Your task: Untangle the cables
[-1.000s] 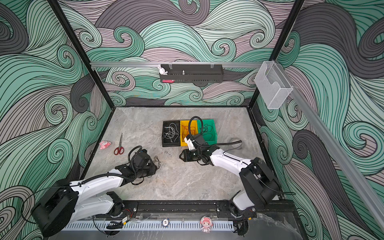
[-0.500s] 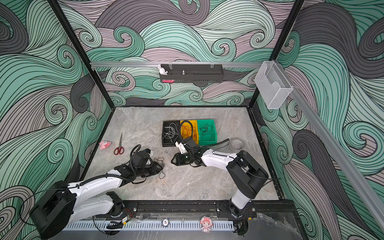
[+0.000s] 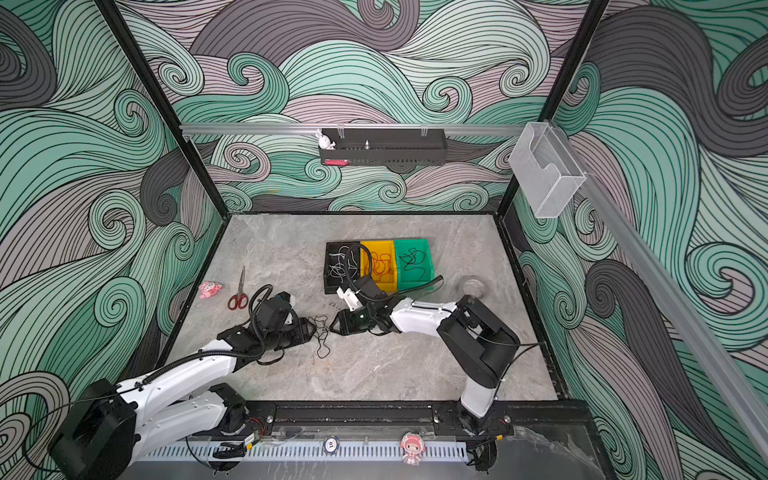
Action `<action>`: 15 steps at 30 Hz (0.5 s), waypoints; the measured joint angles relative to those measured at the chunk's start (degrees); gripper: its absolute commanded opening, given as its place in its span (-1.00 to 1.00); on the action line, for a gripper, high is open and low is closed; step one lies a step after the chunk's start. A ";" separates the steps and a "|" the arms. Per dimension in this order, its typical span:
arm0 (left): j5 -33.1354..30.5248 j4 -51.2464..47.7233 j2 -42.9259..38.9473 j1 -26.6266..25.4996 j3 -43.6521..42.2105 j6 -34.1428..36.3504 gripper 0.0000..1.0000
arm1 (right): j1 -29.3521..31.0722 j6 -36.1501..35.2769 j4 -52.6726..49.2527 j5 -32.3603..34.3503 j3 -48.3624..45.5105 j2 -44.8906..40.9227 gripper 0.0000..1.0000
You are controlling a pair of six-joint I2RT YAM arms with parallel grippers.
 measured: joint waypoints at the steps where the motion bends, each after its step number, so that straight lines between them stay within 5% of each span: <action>1: 0.15 0.15 0.68 0.37 0.20 0.15 0.03 | 0.48 0.00 0.02 -0.11 0.00 0.17 -0.15; 15: 5.49 1.95 12.24 5.22 5.70 2.60 -0.14 | 5.88 0.42 2.36 -1.64 0.72 6.91 -0.18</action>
